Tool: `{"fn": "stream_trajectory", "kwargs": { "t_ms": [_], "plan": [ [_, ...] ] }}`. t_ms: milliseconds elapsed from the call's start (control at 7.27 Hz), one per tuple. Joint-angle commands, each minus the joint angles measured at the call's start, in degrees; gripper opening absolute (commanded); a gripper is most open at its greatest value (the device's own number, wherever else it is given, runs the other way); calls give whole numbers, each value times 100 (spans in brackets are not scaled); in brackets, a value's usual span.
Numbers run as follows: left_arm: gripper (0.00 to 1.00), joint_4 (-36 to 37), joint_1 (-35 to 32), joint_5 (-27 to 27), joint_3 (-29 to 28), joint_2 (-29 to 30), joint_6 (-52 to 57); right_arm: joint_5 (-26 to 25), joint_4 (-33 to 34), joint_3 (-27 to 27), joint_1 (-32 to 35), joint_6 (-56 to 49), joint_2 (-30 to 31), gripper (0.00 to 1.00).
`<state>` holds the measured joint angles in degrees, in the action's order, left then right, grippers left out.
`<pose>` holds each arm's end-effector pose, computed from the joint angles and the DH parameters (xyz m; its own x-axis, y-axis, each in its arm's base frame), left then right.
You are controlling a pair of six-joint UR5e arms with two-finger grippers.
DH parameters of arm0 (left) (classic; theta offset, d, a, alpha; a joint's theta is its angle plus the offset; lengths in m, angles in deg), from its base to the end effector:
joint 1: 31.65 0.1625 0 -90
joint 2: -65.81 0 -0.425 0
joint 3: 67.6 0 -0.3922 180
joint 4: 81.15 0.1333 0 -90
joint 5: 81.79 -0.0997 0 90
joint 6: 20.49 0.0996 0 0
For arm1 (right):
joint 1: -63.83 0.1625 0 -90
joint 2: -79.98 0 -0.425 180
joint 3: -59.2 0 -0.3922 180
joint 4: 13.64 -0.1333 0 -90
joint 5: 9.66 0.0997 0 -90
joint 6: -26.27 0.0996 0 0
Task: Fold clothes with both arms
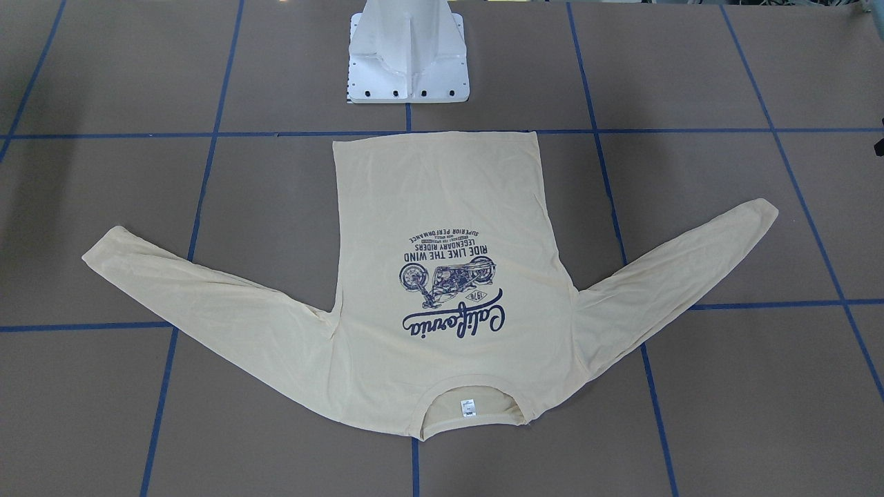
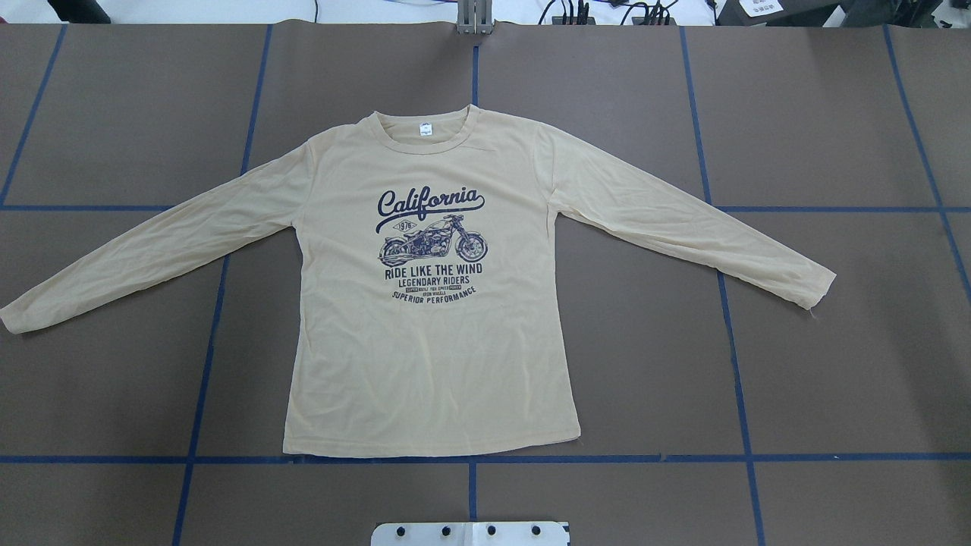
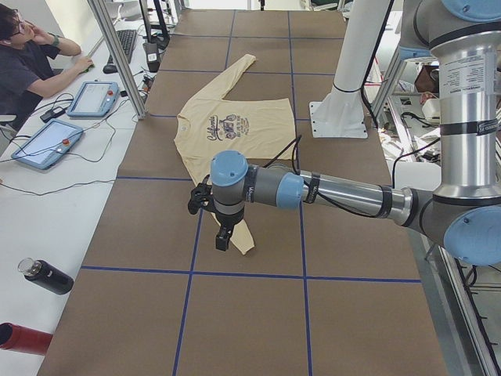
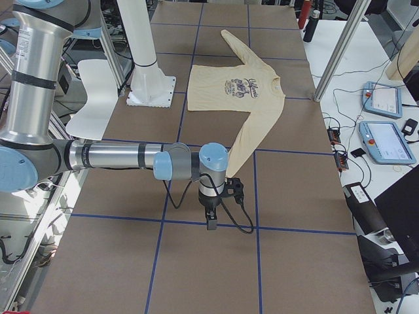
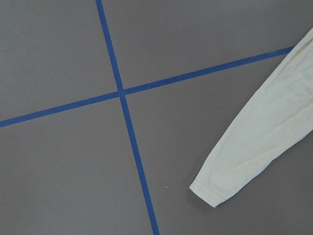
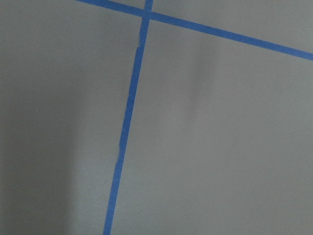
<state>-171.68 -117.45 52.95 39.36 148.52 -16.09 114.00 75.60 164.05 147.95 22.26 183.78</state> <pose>-0.0306 -0.4468 0.5702 0.6917 0.2511 -0.6771 -0.1255 0.9651 0.2297 0.0374 -0.3990 0.6478 0.8170 -0.1720 0.5504 0.1599 0.9846 0.0702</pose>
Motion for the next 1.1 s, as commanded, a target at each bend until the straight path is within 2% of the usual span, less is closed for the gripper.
{"fn": "stream_trajectory", "kwargs": {
  "t_ms": [0, 275, 413, 688, 963],
  "plan": [
    [100, -26, 20, -61, 9, -9, 17, 0, -3, 9, 0, -3, 0, 100],
    [100, -34, 28, -61, 201, 0, 18, -18, -12, 122, 0, 23, -61, 100],
    [100, -43, 29, -53, 307, -9, 18, -18, -3, 410, 0, -20, -53, 100],
    [100, -61, 29, -18, 501, 52, 26, 26, -12, 571, -9, -12, -70, 100],
    [100, -184, 37, -17, -50, 1042, -105, 411, -12, 633, -44, 32, -349, 100]
  ]
}}
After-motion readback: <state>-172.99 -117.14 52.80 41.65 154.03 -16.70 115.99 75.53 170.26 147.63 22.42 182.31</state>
